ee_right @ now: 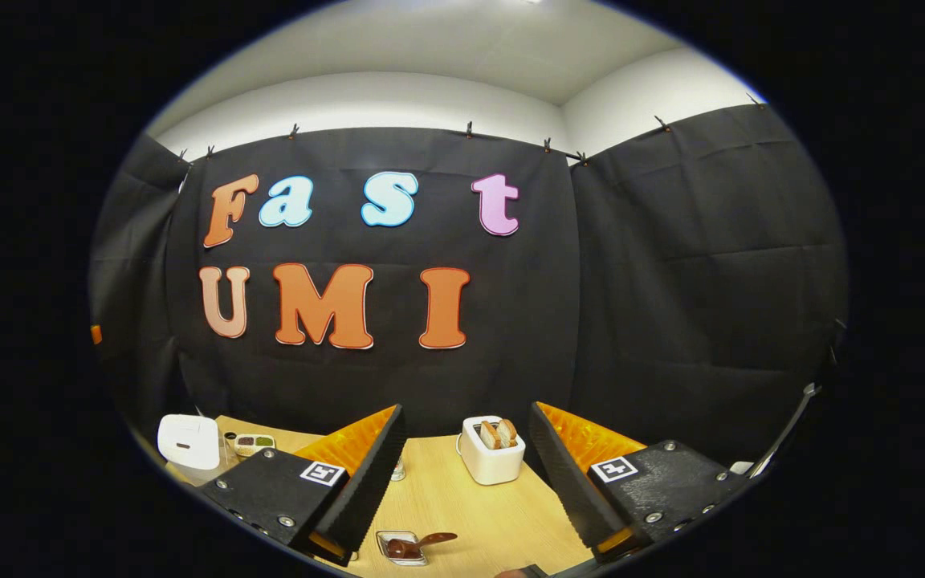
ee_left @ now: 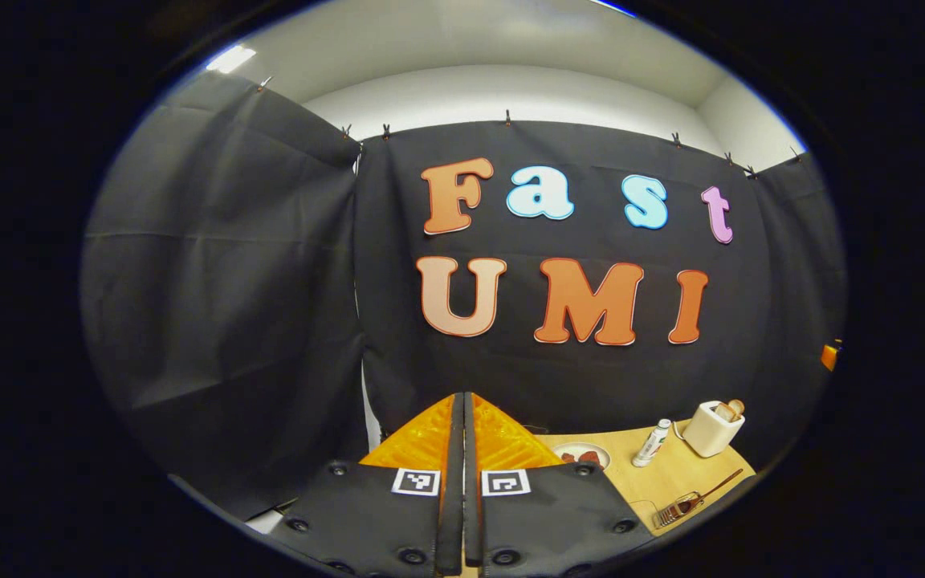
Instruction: Close the left gripper, press the button to open the rice cooker; take a wooden spoon from the chopstick holder with the right hand, scoop a spoonful of rice and pour it into the rice cooker, then put the wooden spoon back into the chopstick holder.
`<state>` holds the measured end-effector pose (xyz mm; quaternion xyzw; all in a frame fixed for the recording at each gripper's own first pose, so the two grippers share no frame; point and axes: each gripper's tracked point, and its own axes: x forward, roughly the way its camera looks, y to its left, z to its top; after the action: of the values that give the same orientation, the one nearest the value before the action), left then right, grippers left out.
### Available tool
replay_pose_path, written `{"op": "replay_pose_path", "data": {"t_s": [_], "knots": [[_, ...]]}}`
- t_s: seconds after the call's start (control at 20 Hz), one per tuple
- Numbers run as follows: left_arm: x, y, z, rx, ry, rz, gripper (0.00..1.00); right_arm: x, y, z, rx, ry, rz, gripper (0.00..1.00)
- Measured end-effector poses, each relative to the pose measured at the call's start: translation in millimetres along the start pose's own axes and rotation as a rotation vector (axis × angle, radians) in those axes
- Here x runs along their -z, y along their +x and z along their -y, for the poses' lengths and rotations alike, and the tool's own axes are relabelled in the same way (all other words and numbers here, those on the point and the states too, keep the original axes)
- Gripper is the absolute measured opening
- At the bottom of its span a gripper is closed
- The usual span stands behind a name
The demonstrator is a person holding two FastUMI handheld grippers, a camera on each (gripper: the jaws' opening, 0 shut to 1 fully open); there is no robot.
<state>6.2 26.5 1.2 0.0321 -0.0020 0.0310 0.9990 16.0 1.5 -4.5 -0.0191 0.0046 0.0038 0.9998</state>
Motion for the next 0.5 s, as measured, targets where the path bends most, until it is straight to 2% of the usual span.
{"op": "replay_pose_path", "data": {"t_s": [0.15,0.5], "knots": [[9.2,1.4,5.4,0.031,-0.034,-0.030,0.05,3.5,2.3,-7.6,-0.016,0.010,-0.011,0.96],[42.2,36.8,6.8,0.081,-0.021,-0.129,0.04,10.0,3.2,-17.0,-0.036,-0.017,-0.019,0.96]]}}
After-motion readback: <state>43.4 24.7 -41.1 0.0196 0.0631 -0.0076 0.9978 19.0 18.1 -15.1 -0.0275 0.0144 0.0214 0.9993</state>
